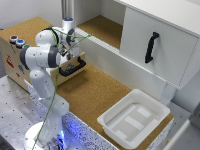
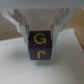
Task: Place the purple block on top of the yellow block
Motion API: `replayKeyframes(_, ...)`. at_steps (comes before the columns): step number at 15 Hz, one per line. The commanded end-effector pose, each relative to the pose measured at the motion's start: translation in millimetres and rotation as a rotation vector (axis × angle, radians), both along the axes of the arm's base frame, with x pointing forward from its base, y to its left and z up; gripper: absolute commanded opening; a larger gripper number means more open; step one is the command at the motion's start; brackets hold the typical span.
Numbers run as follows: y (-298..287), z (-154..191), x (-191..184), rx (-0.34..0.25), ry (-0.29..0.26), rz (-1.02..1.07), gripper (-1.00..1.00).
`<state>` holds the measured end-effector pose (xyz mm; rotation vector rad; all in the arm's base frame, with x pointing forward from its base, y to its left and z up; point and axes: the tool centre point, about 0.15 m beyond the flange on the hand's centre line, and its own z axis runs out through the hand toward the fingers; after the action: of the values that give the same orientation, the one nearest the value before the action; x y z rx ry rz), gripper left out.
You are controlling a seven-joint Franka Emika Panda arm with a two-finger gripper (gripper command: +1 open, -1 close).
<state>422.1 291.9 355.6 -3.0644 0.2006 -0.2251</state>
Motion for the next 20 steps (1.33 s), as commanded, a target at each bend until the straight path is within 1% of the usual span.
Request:
replayKeyframes(1, 39.0, 91.8, -27.9, 0.029, -0.117, 0.190, -1.00)
replayKeyframes(2, 46.0, 109.4, -32.5, 0.041, -0.131, 0.244, -1.00)
replayKeyframes(4, 60.6, 132.4, -38.5, 0.031, -0.147, 0.351, -1.00)
replayKeyframes(5, 67.9, 141.2, -39.3, 0.044, -0.139, 0.408, -1.00)
replayKeyframes(6, 77.7, 146.4, -40.6, 0.070, -0.107, 0.485, -1.00)
replayKeyframes(7, 86.2, 149.1, -43.3, 0.060, -0.100, 0.543, -1.00)
replayKeyframes(8, 94.6, 154.4, -45.6, 0.065, -0.100, 0.607, -1.00)
replayKeyframes(9, 102.6, 159.0, -46.9, 0.077, -0.076, 0.686, -1.00)
replayKeyframes(10, 111.6, 164.1, -46.5, 0.072, -0.063, 0.765, -1.00)
replayKeyframes(11, 119.8, 166.2, -45.2, 0.062, -0.048, 0.834, -1.00)
replayKeyframes(12, 129.1, 164.5, -42.0, 0.022, -0.046, 0.880, -1.00)
replayKeyframes(13, 137.5, 162.3, -39.0, 0.008, -0.029, 0.937, -1.00)
replayKeyframes(15, 150.3, 157.9, -34.8, -0.025, -0.017, 1.004, -1.00)
replayKeyframes(17, 162.5, 152.1, -40.7, -0.044, -0.009, 1.090, -1.00)
replayKeyframes(19, 170.9, 143.3, -45.4, -0.082, 0.016, 1.149, -1.00)
replayKeyframes(20, 172.2, 140.0, -46.2, -0.099, 0.020, 1.169, -1.00)
